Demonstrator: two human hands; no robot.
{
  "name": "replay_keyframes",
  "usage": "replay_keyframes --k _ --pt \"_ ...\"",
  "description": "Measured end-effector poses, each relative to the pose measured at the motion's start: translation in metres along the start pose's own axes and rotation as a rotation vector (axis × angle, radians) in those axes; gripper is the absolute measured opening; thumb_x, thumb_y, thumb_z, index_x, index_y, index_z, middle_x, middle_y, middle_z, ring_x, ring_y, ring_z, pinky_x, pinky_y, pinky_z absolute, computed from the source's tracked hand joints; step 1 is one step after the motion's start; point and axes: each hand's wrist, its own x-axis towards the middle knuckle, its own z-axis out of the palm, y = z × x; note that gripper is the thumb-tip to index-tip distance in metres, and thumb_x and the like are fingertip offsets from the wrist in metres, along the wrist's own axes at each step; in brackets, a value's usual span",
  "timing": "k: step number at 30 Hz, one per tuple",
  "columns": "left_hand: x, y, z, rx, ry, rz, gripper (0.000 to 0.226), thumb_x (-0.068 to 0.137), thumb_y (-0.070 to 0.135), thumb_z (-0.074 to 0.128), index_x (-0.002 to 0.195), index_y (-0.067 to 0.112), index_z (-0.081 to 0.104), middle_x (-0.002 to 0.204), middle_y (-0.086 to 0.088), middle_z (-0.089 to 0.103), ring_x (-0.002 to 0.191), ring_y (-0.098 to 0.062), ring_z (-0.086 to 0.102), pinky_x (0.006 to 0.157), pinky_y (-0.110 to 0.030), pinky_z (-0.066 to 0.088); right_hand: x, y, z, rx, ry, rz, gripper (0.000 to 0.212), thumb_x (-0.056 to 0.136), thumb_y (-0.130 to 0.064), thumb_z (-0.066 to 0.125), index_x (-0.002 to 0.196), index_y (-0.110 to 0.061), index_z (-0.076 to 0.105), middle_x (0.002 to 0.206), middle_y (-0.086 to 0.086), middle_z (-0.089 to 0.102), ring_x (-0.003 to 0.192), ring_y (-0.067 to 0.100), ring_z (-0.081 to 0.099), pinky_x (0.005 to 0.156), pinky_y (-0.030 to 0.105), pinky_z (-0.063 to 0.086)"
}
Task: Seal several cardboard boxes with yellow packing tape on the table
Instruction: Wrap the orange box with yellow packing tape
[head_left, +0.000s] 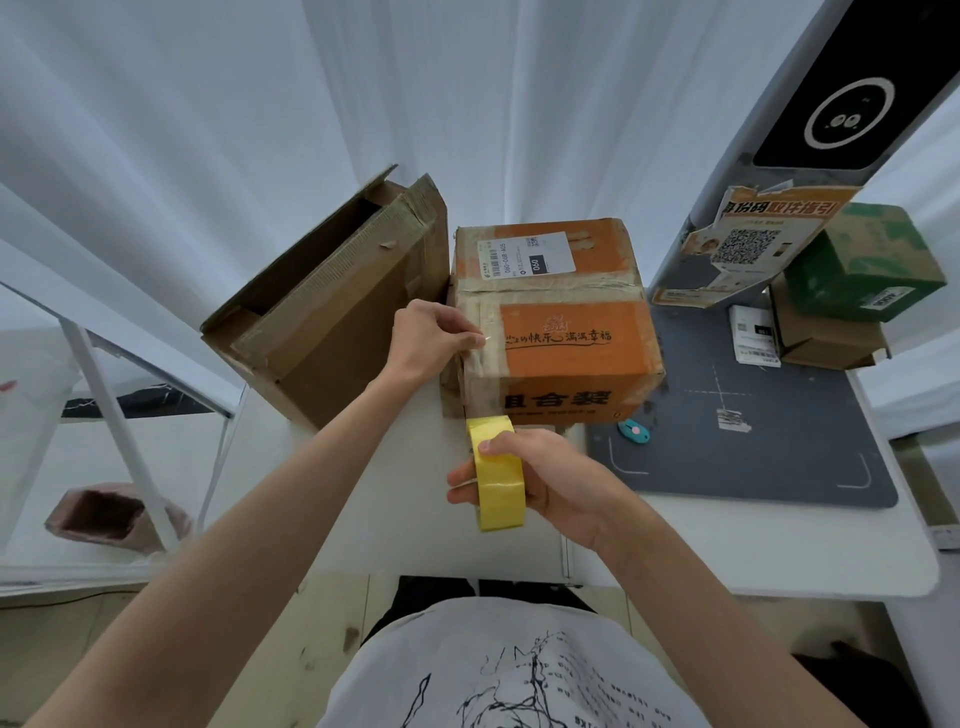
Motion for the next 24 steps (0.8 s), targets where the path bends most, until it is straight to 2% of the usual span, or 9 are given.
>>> replay_keyframes --k 4,10,13,16,18,24 --pt "-0.009 -0.003 0.005 -0.006 0.008 0.009 0.007 0.080 0.014 0.085 0.084 0.013 0.080 0.085 0.003 0.074 0.082 -0.007 0.070 0.071 -0.018 0.056 -0.005 0.006 0.001 -0.008 0.004 0.011 0.026 0.104 -0.017 0.047 0.128 -0.007 0.049 0.107 0.014 0.076 0.101 0.029 0.074 0.097 0.041 0.053" --pt "-0.012 -0.004 0.011 0.010 0.014 -0.001 0.008 0.081 0.015 0.084 0.087 0.012 0.080 0.090 0.001 0.072 0.087 -0.010 0.069 0.076 -0.025 0.060 -0.007 0.008 0.001 -0.004 0.023 0.020 0.019 0.105 -0.017 0.046 0.122 -0.012 0.049 0.106 0.012 0.077 0.100 0.027 0.075 0.087 0.033 0.056" --pt "-0.009 -0.003 0.011 0.010 0.025 -0.001 0.008 0.081 0.015 0.085 0.086 0.012 0.080 0.088 0.003 0.073 0.086 -0.009 0.070 0.076 -0.026 0.060 -0.007 0.007 0.000 -0.008 0.032 0.008 0.017 0.105 -0.017 0.046 0.121 -0.014 0.050 0.106 0.012 0.077 0.100 0.026 0.075 0.087 0.033 0.055" --pt "0.004 0.008 0.005 -0.006 0.043 0.013 0.008 0.078 0.015 0.087 0.083 0.014 0.080 0.079 0.007 0.072 0.078 -0.004 0.068 0.073 -0.018 0.054 -0.007 -0.003 0.000 -0.024 0.054 -0.046 0.024 0.105 -0.020 0.048 0.128 -0.012 0.051 0.108 0.010 0.077 0.101 0.025 0.075 0.096 0.039 0.055" --pt "0.018 0.016 0.003 0.012 0.048 0.023 0.009 0.077 0.015 0.087 0.082 0.014 0.080 0.075 0.010 0.071 0.074 -0.001 0.066 0.072 -0.015 0.050 -0.003 -0.016 -0.002 -0.011 0.071 -0.086 0.031 0.105 -0.022 0.050 0.134 -0.010 0.050 0.108 0.009 0.077 0.101 0.024 0.075 0.095 0.039 0.054" --pt "0.059 0.020 0.000 0.090 0.088 -0.032 0.009 0.076 0.018 0.088 0.082 0.016 0.081 0.080 0.009 0.072 0.084 -0.006 0.068 0.088 -0.030 0.055 0.021 -0.056 -0.008 0.061 0.111 -0.139 0.041 0.105 -0.027 0.052 0.142 -0.007 0.048 0.108 0.009 0.077 0.100 0.022 0.075 0.093 0.036 0.057"
